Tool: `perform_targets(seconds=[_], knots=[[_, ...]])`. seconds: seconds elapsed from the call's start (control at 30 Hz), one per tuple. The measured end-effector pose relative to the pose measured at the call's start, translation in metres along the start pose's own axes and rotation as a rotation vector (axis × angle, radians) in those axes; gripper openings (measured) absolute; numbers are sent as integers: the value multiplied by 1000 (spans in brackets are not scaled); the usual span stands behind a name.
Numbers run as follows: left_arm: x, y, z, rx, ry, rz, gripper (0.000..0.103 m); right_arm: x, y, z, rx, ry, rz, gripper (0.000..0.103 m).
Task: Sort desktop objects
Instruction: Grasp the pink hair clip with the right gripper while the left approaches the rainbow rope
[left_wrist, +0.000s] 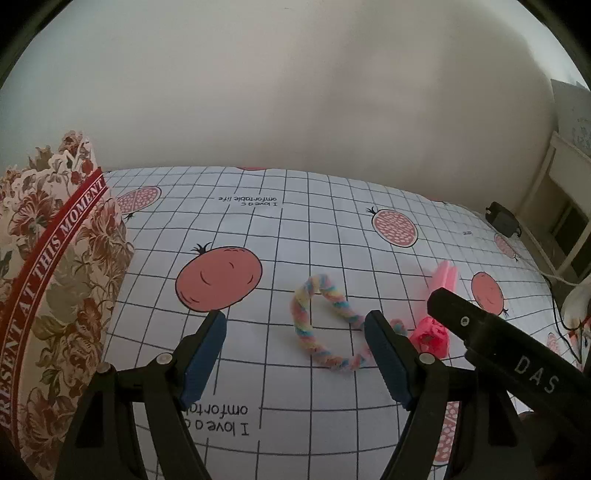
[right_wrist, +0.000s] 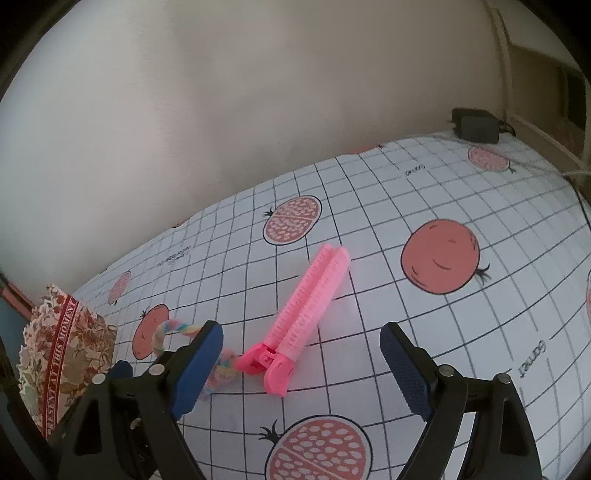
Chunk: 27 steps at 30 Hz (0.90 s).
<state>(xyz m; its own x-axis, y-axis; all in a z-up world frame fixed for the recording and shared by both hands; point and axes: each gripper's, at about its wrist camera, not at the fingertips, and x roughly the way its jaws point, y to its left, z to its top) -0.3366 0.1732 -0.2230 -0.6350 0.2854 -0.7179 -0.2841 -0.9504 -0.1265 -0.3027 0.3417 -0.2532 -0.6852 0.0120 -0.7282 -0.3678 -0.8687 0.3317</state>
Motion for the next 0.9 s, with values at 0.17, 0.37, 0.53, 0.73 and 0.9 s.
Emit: perform_targets(seconds=[0.17,0.37,0.53,0.73,0.9], knots=[[10,5,0,-18,7,11,77,5,2,-2,21,-10,1,87],[16,6,-1,-27,41,5,66,8,11,-4,0,-22,-32,76],[20,7,-3,-44,66,3,62,8,11,-7,-8,-24,-43,58],[18,13,-3,-74,56,-21,49,7,13,-8,-3,-21,-17,48],[20,12,-3,-77,56,-61,40,7,16,-10,3,-9,7,41]])
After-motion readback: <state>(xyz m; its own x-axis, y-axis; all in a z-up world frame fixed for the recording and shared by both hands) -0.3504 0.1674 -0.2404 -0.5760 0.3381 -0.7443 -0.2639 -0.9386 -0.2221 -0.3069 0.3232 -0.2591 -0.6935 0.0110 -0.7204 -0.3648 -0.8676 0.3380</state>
